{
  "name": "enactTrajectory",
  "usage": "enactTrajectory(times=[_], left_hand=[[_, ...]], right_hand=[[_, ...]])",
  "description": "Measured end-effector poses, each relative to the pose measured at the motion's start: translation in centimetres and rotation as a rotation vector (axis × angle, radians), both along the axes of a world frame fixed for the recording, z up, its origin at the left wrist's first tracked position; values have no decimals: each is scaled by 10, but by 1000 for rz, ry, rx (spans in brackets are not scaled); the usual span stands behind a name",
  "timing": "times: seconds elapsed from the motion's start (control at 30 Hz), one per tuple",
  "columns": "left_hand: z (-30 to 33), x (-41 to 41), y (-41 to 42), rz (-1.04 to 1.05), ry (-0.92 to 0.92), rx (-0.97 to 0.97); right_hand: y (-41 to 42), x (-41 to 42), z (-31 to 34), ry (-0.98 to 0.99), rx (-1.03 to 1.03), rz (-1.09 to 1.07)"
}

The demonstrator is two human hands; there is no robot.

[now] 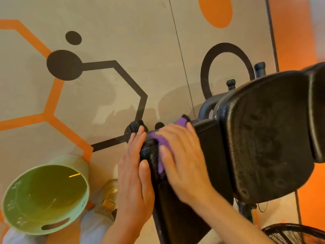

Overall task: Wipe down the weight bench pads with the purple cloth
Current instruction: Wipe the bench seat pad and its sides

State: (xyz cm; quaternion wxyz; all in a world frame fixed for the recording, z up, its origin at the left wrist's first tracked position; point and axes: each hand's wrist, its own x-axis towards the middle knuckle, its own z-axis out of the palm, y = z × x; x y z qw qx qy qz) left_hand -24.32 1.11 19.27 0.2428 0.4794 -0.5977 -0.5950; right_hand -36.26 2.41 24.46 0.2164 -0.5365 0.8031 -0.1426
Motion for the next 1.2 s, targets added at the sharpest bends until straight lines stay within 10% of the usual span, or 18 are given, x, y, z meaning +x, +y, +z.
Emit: enactTrajectory(times=[0.17,0.4,0.6,0.77,0.9,1.2], left_hand=[[1,0,-1,-31,-32,-28],[2,2,-1,-27,-8,20],[4,2,-3,-51,-54,9],[5,15,-10,-66,34,36],[0,34,-19,-3,57,108],[8,49,-53,-358,219,185]], right_hand=[[-4,-58,-10,111,4,-417],[2,-4,2,-49,-8,72],[4,-45,-9,94,-31,-528],[-6,49,-1,-34,-60,-56],[-11,38,7,-87,-74,-231],[65,91,1,424,174,67]])
